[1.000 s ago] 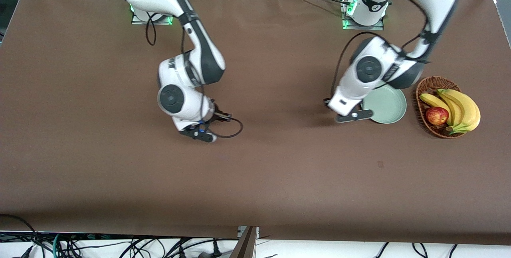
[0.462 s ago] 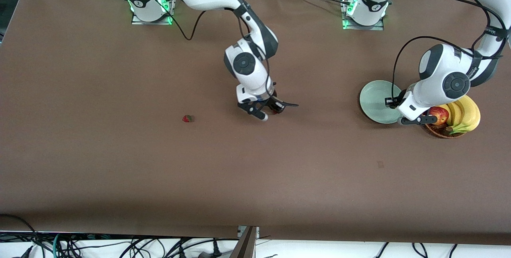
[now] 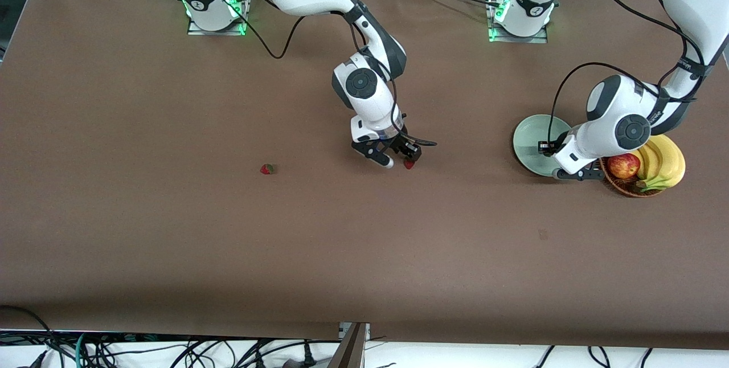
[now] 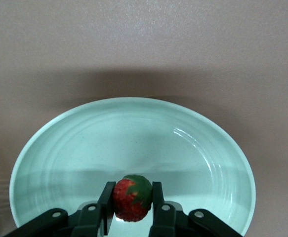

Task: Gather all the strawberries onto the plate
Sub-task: 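Carry the strawberry over the plate with the left gripper while the right lifts another, then release the strawberry onto the plate while the right gripper sets another mid-table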

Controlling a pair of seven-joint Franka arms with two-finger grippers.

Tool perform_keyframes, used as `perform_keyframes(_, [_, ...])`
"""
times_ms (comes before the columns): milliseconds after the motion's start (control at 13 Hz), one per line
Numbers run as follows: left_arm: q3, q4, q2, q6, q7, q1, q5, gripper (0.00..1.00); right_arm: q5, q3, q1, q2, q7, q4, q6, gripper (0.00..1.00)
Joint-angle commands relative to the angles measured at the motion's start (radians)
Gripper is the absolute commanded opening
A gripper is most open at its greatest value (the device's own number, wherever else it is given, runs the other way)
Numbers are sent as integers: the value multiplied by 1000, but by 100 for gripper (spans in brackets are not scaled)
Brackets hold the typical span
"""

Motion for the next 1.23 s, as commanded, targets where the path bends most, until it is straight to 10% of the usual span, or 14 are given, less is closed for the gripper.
perform_keyframes(0, [-11,-1,-14,-3,2,0,33,100,6,-40,-7,-36,-7,11,-68,77])
perform_keyframes(692, [-256,51,-66,-46,-384,-91,13,100,15,-210,-156,-191,-628,-7,-571,77])
perform_keyframes(1154, [-61,266,84,-38,-826,-609,65,100,6,-392,-151,-217,-1142,-228,-598,77])
